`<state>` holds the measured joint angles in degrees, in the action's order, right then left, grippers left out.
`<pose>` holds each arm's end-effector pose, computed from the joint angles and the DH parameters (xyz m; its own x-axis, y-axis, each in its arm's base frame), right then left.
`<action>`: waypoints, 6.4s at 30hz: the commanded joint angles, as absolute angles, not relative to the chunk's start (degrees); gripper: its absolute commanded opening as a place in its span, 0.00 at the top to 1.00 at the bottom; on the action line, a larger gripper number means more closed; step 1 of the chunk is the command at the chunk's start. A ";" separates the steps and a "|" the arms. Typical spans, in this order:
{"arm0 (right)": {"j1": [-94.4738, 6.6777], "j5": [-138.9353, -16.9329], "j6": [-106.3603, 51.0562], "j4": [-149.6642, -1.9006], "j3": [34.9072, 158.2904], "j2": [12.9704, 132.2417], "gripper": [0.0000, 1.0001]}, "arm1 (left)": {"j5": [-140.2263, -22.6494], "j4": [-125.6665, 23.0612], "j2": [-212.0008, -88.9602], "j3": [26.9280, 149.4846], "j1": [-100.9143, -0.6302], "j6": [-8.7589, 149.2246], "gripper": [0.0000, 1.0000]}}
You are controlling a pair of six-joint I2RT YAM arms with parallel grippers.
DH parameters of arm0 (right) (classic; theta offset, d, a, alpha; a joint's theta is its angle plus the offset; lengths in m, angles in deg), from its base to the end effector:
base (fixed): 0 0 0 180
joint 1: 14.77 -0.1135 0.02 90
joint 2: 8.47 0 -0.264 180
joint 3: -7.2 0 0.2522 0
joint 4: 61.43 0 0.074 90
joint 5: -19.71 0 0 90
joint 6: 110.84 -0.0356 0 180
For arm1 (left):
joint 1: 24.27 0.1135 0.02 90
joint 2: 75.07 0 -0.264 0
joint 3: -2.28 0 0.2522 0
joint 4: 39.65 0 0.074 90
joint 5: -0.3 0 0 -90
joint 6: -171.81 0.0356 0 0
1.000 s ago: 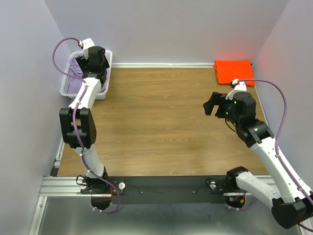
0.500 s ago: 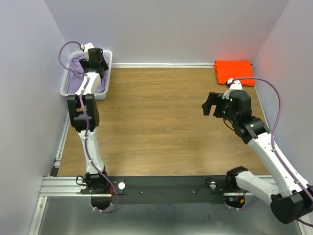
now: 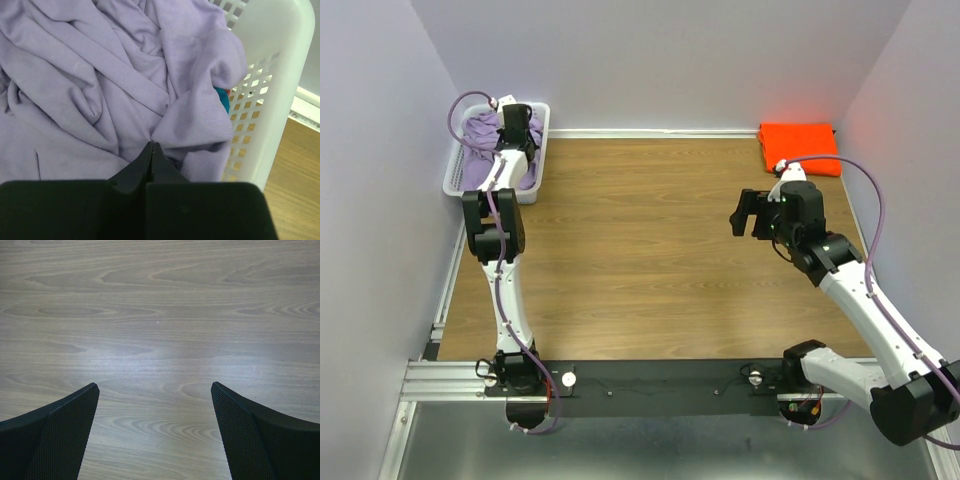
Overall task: Fold and stack the t-shirts
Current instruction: Grab the tshirt from the pile, then move the tshirt to the center of the board, then flatten the tshirt out
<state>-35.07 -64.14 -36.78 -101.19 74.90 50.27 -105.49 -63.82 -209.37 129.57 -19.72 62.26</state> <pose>0.2134 0.0749 0.3224 -0.5328 0.0940 -0.8410 -0.1168 0.9761 0.1831 0.5448 0.0531 0.2156 -0.3831 -0.3535 -0.8534 -0.4633 0.8728 -0.1535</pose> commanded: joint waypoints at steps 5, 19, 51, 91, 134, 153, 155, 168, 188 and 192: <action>-35.34 -63.35 -35.08 -99.71 75.81 50.15 0.00 | -103.32 -61.84 -203.77 127.04 -19.53 66.52 1.00; -35.34 -61.51 -34.99 -98.83 76.69 48.92 0.00 | -100.96 -59.12 -181.52 125.72 -21.98 71.70 1.00; -35.34 -62.10 -38.24 -98.21 75.55 40.56 0.00 | -97.83 -55.70 -149.01 95.61 -57.67 66.79 0.36; -31.57 -63.87 -51.25 -93.21 79.93 87.49 0.39 | -90.06 -61.58 -145.30 55.59 -60.22 59.58 0.21; -21.80 -69.94 -48.88 -96.63 76.61 72.85 0.40 | -95.31 -71.32 -164.89 66.74 -79.11 50.97 0.37; -21.80 -72.93 -47.03 -100.59 70.89 62.10 0.39 | -104.46 -81.09 -162.88 71.85 -83.95 45.87 0.38; -21.72 -73.11 -46.94 -101.03 70.97 61.93 0.39 | -104.20 -81.44 -164.19 72.11 -84.04 45.87 0.39; -21.80 -72.84 -46.33 -102.35 70.10 61.66 0.39 | -102.27 -79.77 -169.82 72.64 -84.04 46.74 0.42; -21.80 -70.73 -44.74 -102.70 71.15 62.45 0.39 | -102.19 -82.06 -177.03 71.41 -87.38 44.55 0.58; -21.80 -70.64 -44.48 -102.78 70.98 62.28 0.39 | -100.60 -81.80 -177.73 70.53 -87.38 43.85 0.77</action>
<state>-21.89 -72.34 -45.37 -101.82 70.94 63.05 -103.50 -78.99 -173.49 73.75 -86.93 45.91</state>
